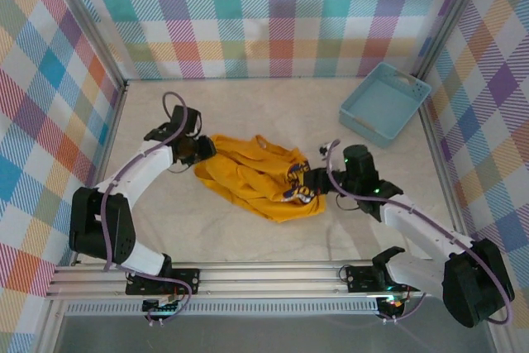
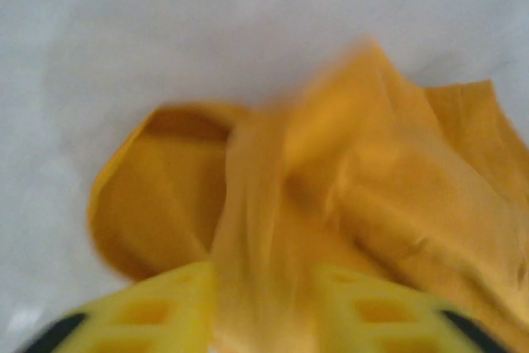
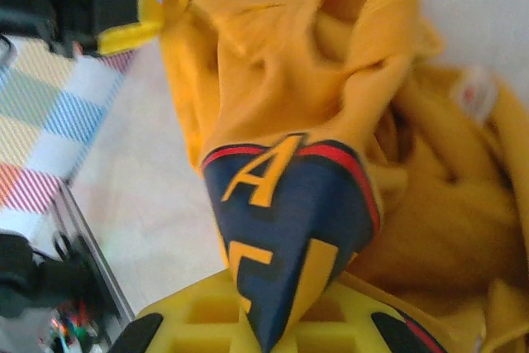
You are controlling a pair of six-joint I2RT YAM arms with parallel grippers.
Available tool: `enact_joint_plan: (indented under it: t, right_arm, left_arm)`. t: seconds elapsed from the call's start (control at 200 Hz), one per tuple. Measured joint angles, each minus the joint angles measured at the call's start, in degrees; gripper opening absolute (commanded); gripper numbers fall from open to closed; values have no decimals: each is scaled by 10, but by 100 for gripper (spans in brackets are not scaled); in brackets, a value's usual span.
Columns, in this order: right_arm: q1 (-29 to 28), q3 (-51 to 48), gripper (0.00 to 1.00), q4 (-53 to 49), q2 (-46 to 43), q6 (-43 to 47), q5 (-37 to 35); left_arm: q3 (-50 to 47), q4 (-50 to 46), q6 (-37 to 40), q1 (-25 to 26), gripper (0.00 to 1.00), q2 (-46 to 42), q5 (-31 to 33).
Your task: Fold the inside-out t-shirt
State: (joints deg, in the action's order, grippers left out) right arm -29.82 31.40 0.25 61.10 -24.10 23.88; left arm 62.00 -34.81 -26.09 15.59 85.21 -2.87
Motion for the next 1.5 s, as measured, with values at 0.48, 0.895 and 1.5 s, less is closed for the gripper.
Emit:
enact_joint_plan:
  t: [0.48,0.895,1.5]
  right_arm:
    - [-127,-43,0,4,-7,11,-110]
    - [-197,-51,0,19,38,21,-161]
    - [-212,-36,40,-8,39,26,-205]
  left_arm:
    - [85,-56,-39,212,85,27,71]
    - [197,-41,-81,214,83,207,74]
    - [216,-58,-74,214,14,249,116]
